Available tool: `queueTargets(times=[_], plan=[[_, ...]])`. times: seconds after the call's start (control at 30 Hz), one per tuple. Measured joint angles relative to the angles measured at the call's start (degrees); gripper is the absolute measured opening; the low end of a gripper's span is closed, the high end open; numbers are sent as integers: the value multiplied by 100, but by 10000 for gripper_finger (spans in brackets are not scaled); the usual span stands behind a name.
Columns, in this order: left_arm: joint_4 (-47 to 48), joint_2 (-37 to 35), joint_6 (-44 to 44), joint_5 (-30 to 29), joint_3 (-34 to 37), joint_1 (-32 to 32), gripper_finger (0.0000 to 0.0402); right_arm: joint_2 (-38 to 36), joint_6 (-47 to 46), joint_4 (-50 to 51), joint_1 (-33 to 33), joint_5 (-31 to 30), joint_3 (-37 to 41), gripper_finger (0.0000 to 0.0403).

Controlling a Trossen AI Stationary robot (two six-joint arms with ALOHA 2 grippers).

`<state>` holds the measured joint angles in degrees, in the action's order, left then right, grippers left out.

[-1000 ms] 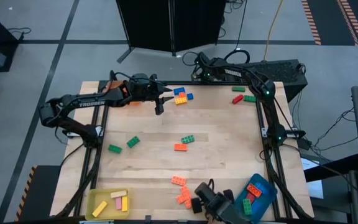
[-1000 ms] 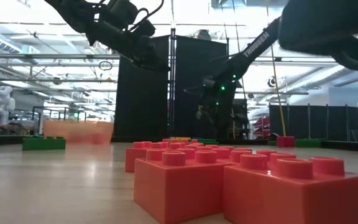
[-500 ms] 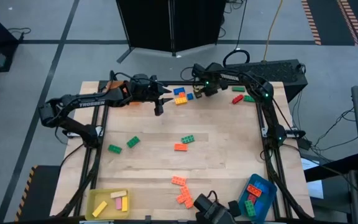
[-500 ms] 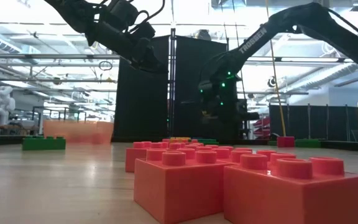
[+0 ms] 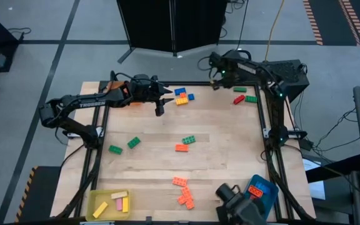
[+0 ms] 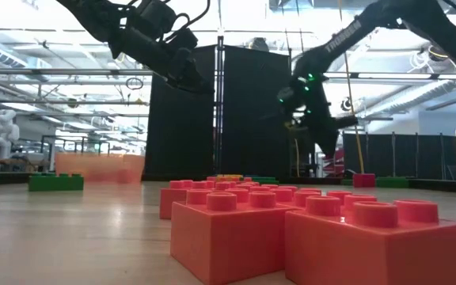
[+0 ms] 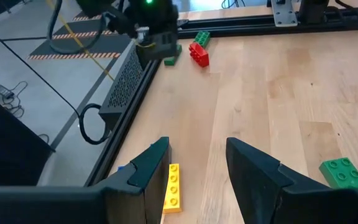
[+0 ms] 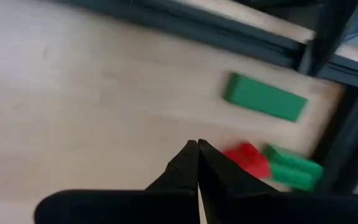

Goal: Sort blocks by size
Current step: Put the green block into the yellow bin

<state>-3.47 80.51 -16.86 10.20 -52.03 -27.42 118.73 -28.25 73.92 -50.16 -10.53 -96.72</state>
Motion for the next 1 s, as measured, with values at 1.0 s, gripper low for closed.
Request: queueTargets(times=[1.0], plan=[[-387, 0, -18, 2, 0, -31, 161, 673, 283, -113, -1151, 794, -111, 0]])
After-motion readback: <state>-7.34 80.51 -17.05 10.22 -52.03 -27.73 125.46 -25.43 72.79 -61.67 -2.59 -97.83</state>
